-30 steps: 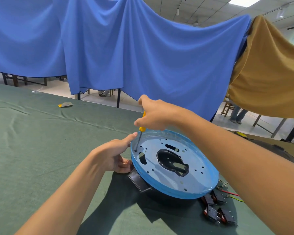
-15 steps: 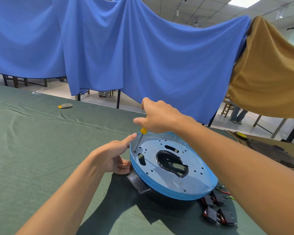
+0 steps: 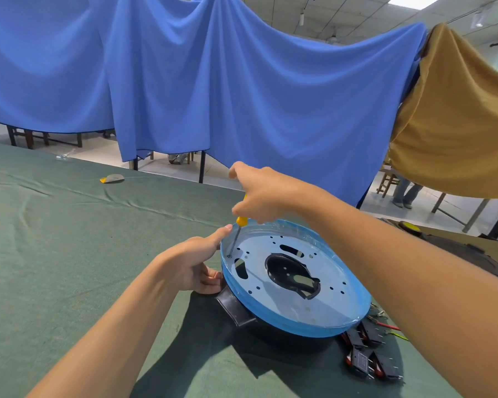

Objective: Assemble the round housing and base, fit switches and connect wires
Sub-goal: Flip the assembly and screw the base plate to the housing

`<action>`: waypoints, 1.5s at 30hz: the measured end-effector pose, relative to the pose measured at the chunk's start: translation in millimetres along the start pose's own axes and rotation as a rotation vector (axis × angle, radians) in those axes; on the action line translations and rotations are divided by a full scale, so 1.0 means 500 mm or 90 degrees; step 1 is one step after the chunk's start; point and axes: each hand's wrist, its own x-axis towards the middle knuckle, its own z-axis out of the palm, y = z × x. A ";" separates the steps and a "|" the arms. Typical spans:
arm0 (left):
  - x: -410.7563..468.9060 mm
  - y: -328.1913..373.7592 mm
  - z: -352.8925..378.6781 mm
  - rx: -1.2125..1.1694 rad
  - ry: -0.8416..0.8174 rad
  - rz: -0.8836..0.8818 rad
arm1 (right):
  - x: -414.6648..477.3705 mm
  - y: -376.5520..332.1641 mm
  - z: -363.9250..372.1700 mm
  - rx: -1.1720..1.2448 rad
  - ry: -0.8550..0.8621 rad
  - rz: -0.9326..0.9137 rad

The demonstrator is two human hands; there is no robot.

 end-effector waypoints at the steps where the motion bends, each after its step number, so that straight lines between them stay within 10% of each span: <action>1: 0.001 0.000 0.000 0.001 0.000 -0.001 | 0.000 -0.002 0.004 -0.021 0.032 -0.007; 45: 0.001 -0.003 -0.001 0.000 0.000 0.008 | -0.006 -0.014 0.008 -0.040 0.022 0.040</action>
